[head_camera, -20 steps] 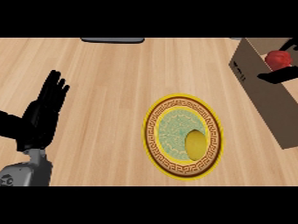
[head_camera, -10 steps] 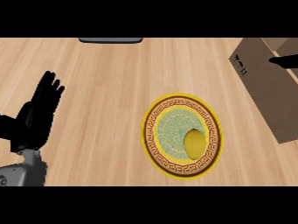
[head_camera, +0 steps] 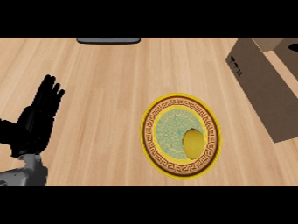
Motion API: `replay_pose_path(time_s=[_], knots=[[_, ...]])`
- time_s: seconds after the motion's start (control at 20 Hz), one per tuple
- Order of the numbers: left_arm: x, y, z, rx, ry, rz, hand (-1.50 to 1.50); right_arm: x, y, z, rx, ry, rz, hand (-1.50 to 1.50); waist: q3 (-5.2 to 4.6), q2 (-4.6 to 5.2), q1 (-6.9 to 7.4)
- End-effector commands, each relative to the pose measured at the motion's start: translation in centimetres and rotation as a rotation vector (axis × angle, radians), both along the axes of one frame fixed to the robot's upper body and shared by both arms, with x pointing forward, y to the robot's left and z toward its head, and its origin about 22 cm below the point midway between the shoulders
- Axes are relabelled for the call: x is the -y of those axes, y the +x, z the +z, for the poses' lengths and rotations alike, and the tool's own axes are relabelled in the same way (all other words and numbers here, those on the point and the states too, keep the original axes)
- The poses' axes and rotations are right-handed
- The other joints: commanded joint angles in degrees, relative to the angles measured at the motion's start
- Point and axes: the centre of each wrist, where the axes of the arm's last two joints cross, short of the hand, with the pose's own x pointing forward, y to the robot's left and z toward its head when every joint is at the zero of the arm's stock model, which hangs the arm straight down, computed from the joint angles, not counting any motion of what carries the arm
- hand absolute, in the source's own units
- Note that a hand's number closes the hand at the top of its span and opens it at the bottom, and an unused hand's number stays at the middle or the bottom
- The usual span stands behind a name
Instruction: Pick the bell pepper from the plate and place it in the cardboard box
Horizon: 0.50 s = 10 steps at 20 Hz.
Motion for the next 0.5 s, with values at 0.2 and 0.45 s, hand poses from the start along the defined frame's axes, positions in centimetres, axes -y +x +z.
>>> replay_pose_path(time_s=[0.2,0.45], knots=[[0.8,-0.1,0.1,0.008,0.003,-0.008,0.00,5.3,-3.6,-2.2,0.115,0.104,-0.042,-1.50,-0.03,0.09,0.03],[-0.4,-0.4,-0.8,0.005,-0.009,-0.010,0.00,8.0,-6.1,-3.8,0.145,0.147,-0.063,-1.50,-0.03,0.11,0.14]])
